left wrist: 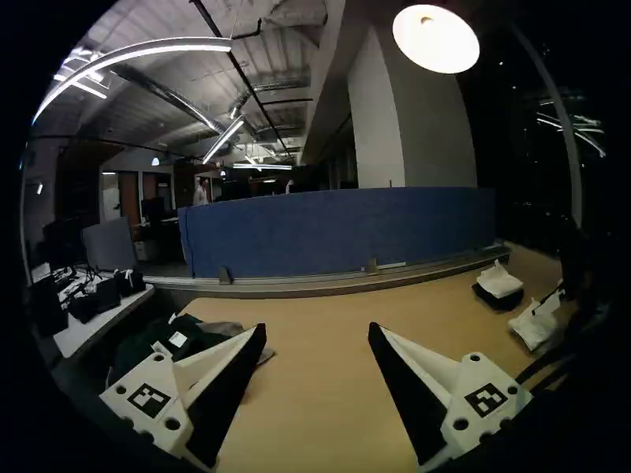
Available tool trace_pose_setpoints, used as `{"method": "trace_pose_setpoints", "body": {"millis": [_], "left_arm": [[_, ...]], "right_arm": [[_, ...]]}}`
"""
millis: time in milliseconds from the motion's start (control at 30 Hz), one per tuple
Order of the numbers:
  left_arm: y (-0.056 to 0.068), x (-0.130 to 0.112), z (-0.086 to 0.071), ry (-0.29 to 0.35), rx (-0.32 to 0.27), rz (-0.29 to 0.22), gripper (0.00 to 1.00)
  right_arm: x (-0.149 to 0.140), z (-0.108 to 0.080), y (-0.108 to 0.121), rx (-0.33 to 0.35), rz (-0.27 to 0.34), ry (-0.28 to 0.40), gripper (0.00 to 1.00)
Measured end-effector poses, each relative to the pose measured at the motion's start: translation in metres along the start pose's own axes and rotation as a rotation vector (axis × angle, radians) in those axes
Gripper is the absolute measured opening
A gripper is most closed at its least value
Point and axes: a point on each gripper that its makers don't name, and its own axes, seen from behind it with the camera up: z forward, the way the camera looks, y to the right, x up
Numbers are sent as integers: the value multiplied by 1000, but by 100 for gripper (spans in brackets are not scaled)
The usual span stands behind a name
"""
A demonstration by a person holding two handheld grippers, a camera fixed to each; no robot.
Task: Fold towel
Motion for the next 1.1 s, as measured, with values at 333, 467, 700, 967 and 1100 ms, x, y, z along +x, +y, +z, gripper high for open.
{"method": "trace_pose_setpoints", "body": {"millis": [333,467,700,967,1100], "left_arm": [[-1,4,2,8,-5,-6,96],[1,5,2,10,-9,-7,96],[3,6,2,12,-14,-9,96],[0,8,1,20,-10,-23,96],[-3,5,0,24,-6,-36,96]], "right_arm": [[11,-53,-15,-2,45,115,88],[8,-63,-17,-6,54,136,88],[7,-71,-18,-6,62,148,88],[29,-85,-33,8,92,280,89],[50,-101,-48,18,120,412,100]]}}
